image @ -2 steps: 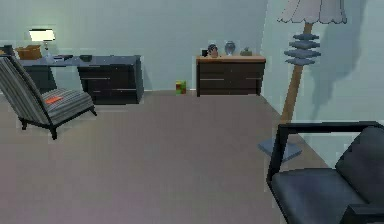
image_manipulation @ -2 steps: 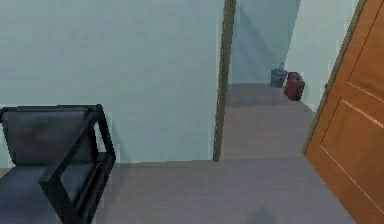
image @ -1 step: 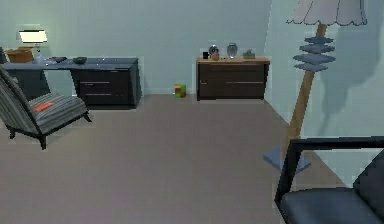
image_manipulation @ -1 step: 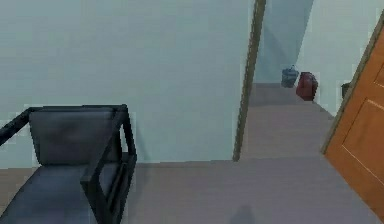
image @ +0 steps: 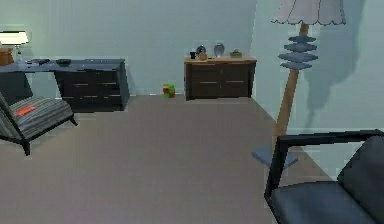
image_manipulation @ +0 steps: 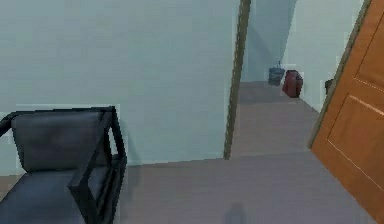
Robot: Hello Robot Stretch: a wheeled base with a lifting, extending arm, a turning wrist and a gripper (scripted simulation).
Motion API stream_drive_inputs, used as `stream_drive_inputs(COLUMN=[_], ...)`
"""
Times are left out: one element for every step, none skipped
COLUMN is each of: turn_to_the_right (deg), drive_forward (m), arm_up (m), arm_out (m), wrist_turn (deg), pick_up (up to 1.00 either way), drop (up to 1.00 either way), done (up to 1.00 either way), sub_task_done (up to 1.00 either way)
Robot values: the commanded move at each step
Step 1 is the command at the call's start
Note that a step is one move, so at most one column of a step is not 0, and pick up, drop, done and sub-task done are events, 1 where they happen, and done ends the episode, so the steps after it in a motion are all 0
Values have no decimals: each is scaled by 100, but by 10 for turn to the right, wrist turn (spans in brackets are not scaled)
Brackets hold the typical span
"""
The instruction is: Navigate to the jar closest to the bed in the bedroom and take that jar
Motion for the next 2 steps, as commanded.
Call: stream_drive_inputs(turn_to_the_right=[0,0], drive_forward=[100,35], arm_up=[0,0], arm_out=[0,0], wrist_turn=[0,0], pick_up=[0,0], drop=[0,0], done=[0,0], sub_task_done=[0,0])
